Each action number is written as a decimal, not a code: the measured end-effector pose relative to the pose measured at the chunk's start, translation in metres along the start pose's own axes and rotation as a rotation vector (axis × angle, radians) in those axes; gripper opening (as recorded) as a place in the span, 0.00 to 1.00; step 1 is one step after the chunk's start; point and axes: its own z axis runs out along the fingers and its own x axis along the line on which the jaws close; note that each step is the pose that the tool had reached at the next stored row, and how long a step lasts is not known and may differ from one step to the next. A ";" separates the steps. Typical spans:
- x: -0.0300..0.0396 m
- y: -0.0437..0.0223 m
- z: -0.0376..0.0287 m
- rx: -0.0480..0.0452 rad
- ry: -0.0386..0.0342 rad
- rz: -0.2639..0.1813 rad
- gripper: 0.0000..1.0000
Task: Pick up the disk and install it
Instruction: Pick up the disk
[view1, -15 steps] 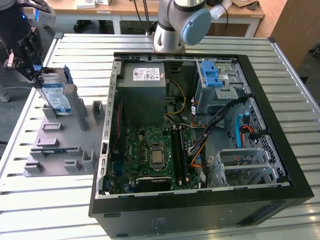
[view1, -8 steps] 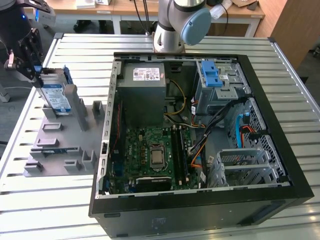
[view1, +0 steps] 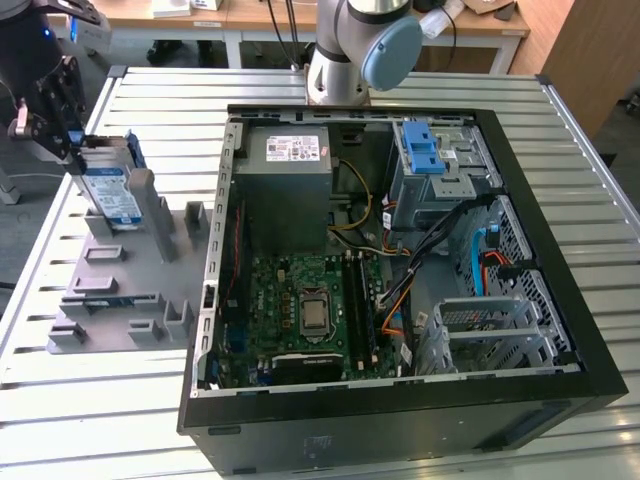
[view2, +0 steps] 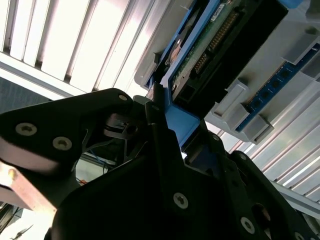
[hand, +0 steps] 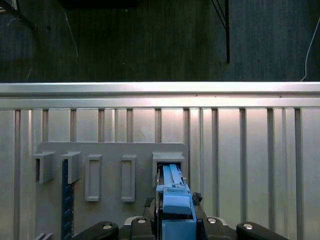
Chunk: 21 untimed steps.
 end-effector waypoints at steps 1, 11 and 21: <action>0.0000 0.0000 -0.0007 0.0001 -0.0001 0.000 0.36; -0.0002 0.0001 -0.0151 0.0000 0.0000 0.000 0.36; -0.0004 0.0003 -0.0319 -0.0001 0.0001 0.000 0.36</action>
